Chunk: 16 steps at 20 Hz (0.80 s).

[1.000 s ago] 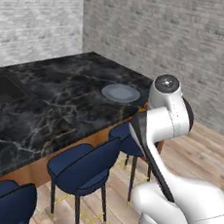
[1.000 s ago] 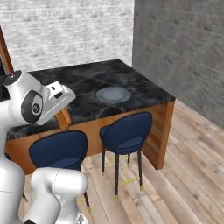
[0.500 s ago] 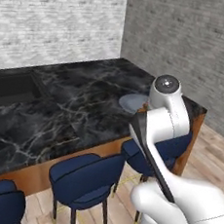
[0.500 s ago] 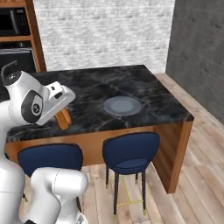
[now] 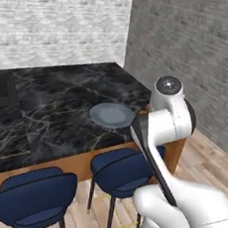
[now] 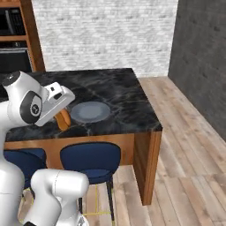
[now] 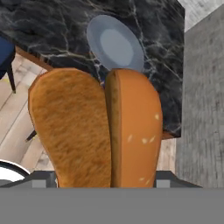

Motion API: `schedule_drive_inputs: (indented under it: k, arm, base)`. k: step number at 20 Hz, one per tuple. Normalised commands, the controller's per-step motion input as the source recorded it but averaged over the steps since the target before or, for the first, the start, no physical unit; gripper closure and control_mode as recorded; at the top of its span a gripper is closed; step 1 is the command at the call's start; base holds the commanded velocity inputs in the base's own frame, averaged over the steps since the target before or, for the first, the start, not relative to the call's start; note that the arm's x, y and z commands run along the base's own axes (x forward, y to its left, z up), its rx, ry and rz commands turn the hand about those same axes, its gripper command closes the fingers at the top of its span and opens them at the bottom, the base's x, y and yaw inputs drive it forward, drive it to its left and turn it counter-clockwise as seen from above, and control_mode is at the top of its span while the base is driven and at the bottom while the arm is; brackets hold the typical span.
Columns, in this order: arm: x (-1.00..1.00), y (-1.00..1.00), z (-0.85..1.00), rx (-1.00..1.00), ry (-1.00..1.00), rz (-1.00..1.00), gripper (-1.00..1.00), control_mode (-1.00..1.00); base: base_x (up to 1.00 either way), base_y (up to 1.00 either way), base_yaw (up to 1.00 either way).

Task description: Move the hot dog bun to the plate on the dining table and place the condiment next to that plate. Then navigate to the fridge and take the sausage and place it on the plate as well.

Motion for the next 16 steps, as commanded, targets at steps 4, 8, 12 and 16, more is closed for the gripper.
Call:
schedule_drive_inputs:
  k: [4, 8, 12, 16]
  arm:
    - [0.00, 0.00, 0.00, 0.00, 0.00, 0.00, 1.00, 1.00]
    - [0.00, 0.00, 0.00, 0.00, 0.00, 0.00, 1.00, 1.00]
    - [0.00, 0.00, 0.00, 0.00, 0.00, 0.00, 1.00, 1.00]
    - [0.00, 0.00, 0.00, 0.00, 0.00, 0.00, 1.00, 1.00]
  base:
    - [0.55, -0.38, 0.30]
    - [0.69, -0.24, 0.30]
    - [0.84, -0.08, 0.25]
    - [0.83, -0.07, 0.32]
